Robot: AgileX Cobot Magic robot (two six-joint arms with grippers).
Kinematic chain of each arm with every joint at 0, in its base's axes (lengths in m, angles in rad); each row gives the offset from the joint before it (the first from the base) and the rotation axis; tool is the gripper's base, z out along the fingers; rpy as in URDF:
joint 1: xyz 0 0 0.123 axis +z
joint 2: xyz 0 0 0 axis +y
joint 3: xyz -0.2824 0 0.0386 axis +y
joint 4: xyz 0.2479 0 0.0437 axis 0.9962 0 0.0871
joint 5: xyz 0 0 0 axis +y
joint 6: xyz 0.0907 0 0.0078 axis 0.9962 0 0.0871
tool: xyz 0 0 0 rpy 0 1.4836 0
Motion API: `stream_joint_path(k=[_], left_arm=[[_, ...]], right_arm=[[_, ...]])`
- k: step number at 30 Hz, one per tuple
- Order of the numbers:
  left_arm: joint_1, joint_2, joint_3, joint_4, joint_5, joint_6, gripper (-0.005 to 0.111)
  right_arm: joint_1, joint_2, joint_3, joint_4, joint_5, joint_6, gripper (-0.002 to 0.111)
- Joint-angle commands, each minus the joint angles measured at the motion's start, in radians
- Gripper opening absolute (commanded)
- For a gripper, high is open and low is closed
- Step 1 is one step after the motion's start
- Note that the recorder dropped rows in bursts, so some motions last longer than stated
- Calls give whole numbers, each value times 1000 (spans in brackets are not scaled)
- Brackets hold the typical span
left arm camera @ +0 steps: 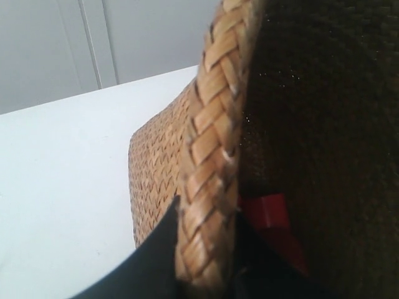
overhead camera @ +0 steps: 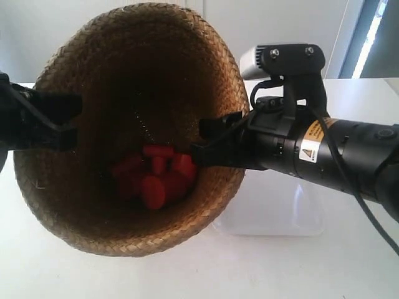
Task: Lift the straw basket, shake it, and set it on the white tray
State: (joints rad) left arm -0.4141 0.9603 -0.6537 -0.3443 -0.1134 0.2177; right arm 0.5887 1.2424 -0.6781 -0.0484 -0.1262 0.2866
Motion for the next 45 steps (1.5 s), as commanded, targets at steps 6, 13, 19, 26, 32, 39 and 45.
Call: stream_joint_path(k=[6, 13, 19, 26, 32, 39, 45], left_arm=[[-10, -12, -6, 21, 31, 25, 0], [-10, -12, -6, 23, 30, 17, 0], [-10, -12, -6, 9, 31, -32, 0], [-10, -12, -6, 9, 10, -87, 0], [-30, -79, -77, 56, 51, -62, 0], [-84, -190, -75, 97, 43, -44, 0], [-75, 48, -32, 66, -27, -157, 0]], right_arm=[[9, -15, -10, -12, 16, -22, 0], [9, -15, -10, -3, 5, 6, 0], [9, -15, -10, 33, 50, 44, 0], [9, -15, -10, 33, 50, 40, 0], [48, -123, -84, 19, 126, 15, 0], [130, -255, -114, 0, 101, -42, 0], [32, 44, -56, 155, -8, 186, 0]])
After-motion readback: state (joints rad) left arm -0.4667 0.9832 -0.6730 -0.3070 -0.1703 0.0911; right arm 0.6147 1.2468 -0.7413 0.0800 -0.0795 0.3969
